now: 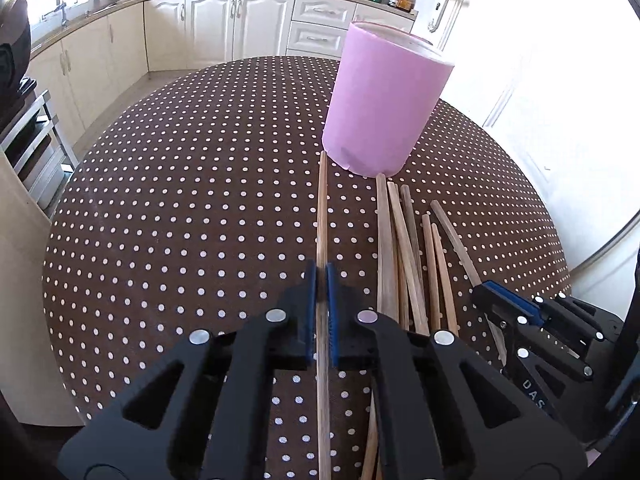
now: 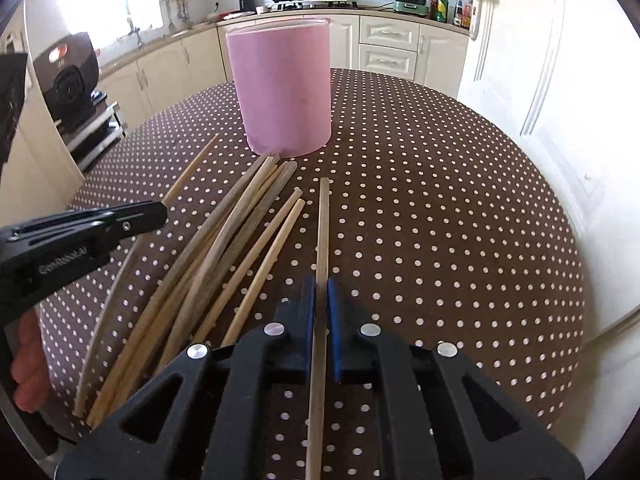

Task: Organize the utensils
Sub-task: 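Lift a chopstick with the left tool while the right tool lifts another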

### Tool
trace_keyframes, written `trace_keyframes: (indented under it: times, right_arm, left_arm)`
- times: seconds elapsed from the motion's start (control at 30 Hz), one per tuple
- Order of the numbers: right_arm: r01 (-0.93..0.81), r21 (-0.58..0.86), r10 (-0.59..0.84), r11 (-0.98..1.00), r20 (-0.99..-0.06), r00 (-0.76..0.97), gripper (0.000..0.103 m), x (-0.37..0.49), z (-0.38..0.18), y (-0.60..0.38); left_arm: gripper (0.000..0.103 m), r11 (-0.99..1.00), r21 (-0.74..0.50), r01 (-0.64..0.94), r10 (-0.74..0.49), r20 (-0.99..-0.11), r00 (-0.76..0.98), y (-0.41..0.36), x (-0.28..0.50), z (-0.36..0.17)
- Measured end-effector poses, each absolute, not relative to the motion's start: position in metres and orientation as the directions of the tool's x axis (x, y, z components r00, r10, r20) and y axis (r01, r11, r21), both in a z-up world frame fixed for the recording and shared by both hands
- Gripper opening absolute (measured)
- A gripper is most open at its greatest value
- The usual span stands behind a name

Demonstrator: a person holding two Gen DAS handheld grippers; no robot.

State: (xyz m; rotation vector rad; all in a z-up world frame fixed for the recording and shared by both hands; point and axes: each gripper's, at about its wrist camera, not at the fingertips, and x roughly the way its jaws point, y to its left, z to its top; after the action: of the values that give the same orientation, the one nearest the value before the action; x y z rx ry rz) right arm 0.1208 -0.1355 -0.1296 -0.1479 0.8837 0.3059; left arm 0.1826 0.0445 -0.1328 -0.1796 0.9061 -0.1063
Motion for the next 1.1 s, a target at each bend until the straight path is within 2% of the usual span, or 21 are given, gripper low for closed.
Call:
trace_keyframes:
  times: [0.07,0.27,0.47,0.77,1.1]
  right_arm:
    - [-0.334,-0.012,0.199,0.942,-0.783,0.589,0.006,0.121,-0.130,-0.135]
    - [-0.333,0.074,0.264,0.940,-0.775,0.574,0.005,0.121,-0.129,-0.146]
    - [-0.329,0.129,0.322,0.935,-0.697,0.640,0.005,0.104,-0.104,-0.153]
    - [-0.319,0.305,0.434,0.897,-0.473,0.766,0.005,0.071,-0.058,-0.173]
    - [-0.371,0.348,0.471,0.861,-0.266,0.841,0.005,0.050,-0.019,-0.178]
  left_arm:
    - [0.006,0.980,-0.197,0.012,-0.161,-0.766,0.622,0.045,0.180,-0.130]
    - [0.006,0.984,-0.178,-0.003,-0.134,-0.754,0.643,0.045,0.152,-0.124]
    - [0.006,0.983,-0.183,0.010,-0.139,-0.708,0.693,0.045,0.123,-0.111]
    - [0.006,0.988,-0.157,-0.004,-0.097,-0.631,0.769,0.032,0.070,-0.078]
    - [0.006,0.989,-0.150,0.003,-0.080,-0.508,0.858,0.026,0.037,-0.033]
